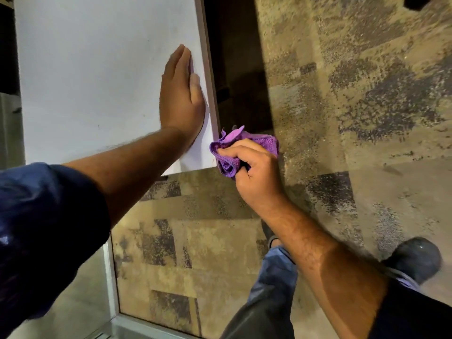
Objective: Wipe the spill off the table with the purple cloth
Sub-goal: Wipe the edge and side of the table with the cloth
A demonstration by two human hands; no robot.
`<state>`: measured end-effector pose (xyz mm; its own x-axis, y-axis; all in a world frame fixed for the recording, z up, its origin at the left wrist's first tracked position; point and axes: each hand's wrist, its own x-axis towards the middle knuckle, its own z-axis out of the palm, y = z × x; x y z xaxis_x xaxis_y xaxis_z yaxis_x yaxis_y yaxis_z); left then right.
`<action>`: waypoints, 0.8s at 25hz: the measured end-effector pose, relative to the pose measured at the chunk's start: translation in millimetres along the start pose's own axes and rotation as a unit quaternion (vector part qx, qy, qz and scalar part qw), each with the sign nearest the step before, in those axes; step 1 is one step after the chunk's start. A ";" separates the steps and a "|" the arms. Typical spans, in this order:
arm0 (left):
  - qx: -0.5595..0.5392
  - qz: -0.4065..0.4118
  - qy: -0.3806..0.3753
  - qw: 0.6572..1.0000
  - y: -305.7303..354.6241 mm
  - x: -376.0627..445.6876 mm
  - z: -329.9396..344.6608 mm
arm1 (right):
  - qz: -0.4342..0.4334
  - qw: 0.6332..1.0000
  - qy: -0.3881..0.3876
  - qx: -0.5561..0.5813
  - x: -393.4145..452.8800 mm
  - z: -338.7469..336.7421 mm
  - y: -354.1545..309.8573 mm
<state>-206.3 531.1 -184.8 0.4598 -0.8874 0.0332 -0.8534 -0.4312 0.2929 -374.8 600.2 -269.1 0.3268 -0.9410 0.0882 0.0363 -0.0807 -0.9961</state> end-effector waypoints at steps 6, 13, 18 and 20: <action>0.026 -0.030 -0.019 0.999 -3.4 -38.6 -0.2 | 0.050 0.998 -0.040 -0.021 -10.5 -33.8 15.0; 0.026 -0.030 -0.022 0.999 -3.4 -34.3 -3.6 | 0.123 0.986 0.110 0.034 27.9 25.8 -34.6; 0.029 -0.020 -0.007 0.999 -11.8 -28.9 0.2 | 0.047 0.995 0.084 -0.034 5.3 17.0 -43.3; 0.030 -0.019 0.001 0.999 -11.7 -29.0 1.6 | 0.034 0.997 0.041 -0.048 0.9 3.7 -45.7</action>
<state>-210.0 561.6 -190.7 0.4925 -0.8699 0.0253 -0.8487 -0.4736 0.2356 -372.6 604.3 -223.5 0.2476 -0.9686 0.0243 -0.0742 -0.0439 -0.9963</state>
